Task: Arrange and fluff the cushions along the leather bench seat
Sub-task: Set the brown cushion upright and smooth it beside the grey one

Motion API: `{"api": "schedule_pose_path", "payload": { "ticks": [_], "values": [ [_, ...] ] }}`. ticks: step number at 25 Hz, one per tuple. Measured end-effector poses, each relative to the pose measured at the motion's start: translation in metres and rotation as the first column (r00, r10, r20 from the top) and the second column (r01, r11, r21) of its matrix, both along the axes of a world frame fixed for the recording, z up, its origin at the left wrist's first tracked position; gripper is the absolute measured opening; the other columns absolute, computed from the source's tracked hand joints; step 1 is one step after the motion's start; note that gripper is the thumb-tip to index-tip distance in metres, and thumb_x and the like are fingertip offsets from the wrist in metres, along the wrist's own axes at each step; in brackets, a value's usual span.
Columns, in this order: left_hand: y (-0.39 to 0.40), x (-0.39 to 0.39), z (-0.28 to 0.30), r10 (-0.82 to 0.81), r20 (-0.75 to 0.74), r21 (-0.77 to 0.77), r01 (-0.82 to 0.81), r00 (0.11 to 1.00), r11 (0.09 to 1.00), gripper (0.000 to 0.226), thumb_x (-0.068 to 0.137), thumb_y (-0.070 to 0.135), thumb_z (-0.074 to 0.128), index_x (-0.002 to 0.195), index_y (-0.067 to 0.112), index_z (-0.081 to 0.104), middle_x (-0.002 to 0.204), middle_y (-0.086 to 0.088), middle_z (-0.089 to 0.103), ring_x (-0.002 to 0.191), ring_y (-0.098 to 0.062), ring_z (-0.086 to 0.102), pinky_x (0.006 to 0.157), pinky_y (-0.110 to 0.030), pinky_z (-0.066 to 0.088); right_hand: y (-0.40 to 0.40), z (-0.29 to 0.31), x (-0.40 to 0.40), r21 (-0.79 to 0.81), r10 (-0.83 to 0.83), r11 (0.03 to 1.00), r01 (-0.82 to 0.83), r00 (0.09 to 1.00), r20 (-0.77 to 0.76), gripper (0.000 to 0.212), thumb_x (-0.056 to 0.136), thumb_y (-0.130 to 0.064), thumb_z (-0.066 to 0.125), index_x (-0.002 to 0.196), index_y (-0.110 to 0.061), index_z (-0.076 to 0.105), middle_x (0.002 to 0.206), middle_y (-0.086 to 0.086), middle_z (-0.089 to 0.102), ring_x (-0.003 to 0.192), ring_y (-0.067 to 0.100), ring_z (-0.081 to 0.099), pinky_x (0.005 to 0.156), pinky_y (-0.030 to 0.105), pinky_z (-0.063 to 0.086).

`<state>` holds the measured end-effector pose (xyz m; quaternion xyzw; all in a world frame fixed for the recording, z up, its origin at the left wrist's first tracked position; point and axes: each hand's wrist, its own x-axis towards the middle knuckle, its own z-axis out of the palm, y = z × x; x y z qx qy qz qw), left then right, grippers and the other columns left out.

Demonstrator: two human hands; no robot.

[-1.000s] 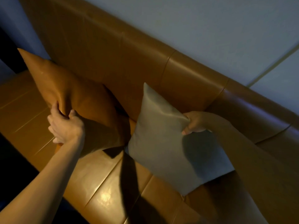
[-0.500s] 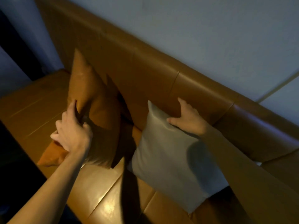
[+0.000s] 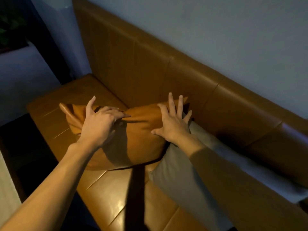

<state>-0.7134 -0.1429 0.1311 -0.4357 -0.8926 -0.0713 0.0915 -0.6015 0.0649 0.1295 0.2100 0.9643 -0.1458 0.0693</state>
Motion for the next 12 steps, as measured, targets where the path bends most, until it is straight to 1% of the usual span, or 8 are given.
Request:
{"api": "schedule_pose_path", "payload": {
  "ticks": [1,2,4,6,8,10,11,12],
  "values": [
    [0.001,0.000,0.000,0.002,0.011,-0.019,-0.002,1.000,1.000,0.036,0.082,0.021,0.071,0.114,0.038,0.067,0.116,0.010,0.071,0.131,-0.020,0.051,0.114,-0.060,-0.001,0.001,-0.003,0.001,0.011,0.018,1.000,-0.018,1.000,-0.017,0.087,0.076,-0.050,0.075,0.145,-0.027,0.028,0.166,0.002,-0.016,0.146,0.034,-0.030,0.111,0.073,-0.006],
    [0.002,-0.001,0.002,0.010,0.007,-0.033,-0.009,1.000,0.999,0.035,0.082,0.024,0.070,0.113,0.039,0.067,0.117,0.012,0.070,0.134,-0.020,0.047,0.114,-0.061,-0.003,0.001,-0.004,0.001,0.009,0.026,1.000,-0.026,0.999,-0.032,0.079,0.077,-0.051,0.074,0.140,-0.025,0.034,0.167,0.003,0.002,0.150,0.033,-0.020,0.112,0.073,-0.004],
    [0.004,-0.005,0.002,0.044,-0.017,-0.023,-0.044,0.999,0.999,0.034,0.082,0.026,0.068,0.113,0.041,0.067,0.120,0.013,0.068,0.139,-0.025,0.038,0.114,-0.064,-0.005,-0.003,-0.002,0.000,0.011,0.003,1.000,-0.002,0.997,-0.072,0.067,0.080,-0.052,0.071,0.133,-0.025,0.040,0.154,0.005,0.036,0.151,0.032,0.006,0.115,0.071,0.003],
    [0.008,-0.013,-0.001,0.118,-0.024,0.072,-0.116,0.993,0.991,0.039,0.080,0.018,0.070,0.114,0.038,0.067,0.128,0.010,0.064,0.143,-0.029,0.029,0.112,-0.067,-0.005,-0.010,0.002,-0.004,0.033,-0.044,0.998,0.049,0.990,-0.133,0.062,0.082,-0.054,0.068,0.130,-0.025,0.042,0.143,0.005,0.048,0.146,0.034,0.021,0.116,0.066,0.013],
    [0.019,-0.020,-0.008,0.211,0.054,0.192,-0.218,0.976,0.957,0.049,0.079,0.009,0.068,0.120,0.035,0.063,0.144,0.007,0.052,0.148,-0.030,0.018,0.111,-0.068,-0.001,-0.020,0.006,-0.007,0.045,-0.094,0.994,0.103,0.980,-0.178,0.058,0.082,-0.057,0.066,0.126,-0.027,0.045,0.137,0.004,0.051,0.140,0.036,0.028,0.112,0.061,0.023],
    [0.035,-0.019,-0.021,0.272,0.254,0.298,-0.342,0.928,0.891,0.055,0.086,0.012,0.064,0.135,0.034,0.052,0.161,0.000,0.025,0.151,-0.032,0.001,0.115,-0.066,0.006,-0.025,0.007,-0.008,0.033,-0.177,0.982,0.185,0.969,-0.172,0.055,0.081,-0.059,0.066,0.122,-0.028,0.047,0.129,0.003,0.054,0.129,0.032,0.037,0.102,0.055,0.031],
    [0.043,-0.015,-0.026,0.291,0.431,0.333,-0.450,0.854,0.829,0.059,0.092,0.021,0.061,0.145,0.032,0.039,0.165,-0.002,0.010,0.150,-0.034,-0.006,0.117,-0.064,0.008,-0.026,0.005,-0.009,0.030,-0.216,0.974,0.223,0.965,-0.151,0.054,0.080,-0.060,0.065,0.122,-0.029,0.048,0.127,0.002,0.054,0.124,0.031,0.040,0.098,0.053,0.033],
    [0.051,-0.011,-0.036,0.266,0.636,0.328,-0.565,0.725,0.757,0.067,0.095,0.032,0.057,0.153,0.031,0.024,0.166,-0.002,-0.003,0.150,-0.036,-0.010,0.118,-0.061,0.009,-0.027,0.000,-0.010,0.026,-0.239,0.969,0.244,0.963,-0.121,0.054,0.081,-0.060,0.065,0.122,-0.029,0.049,0.126,0.002,0.055,0.121,0.030,0.041,0.095,0.052,0.034]
  ]
}}
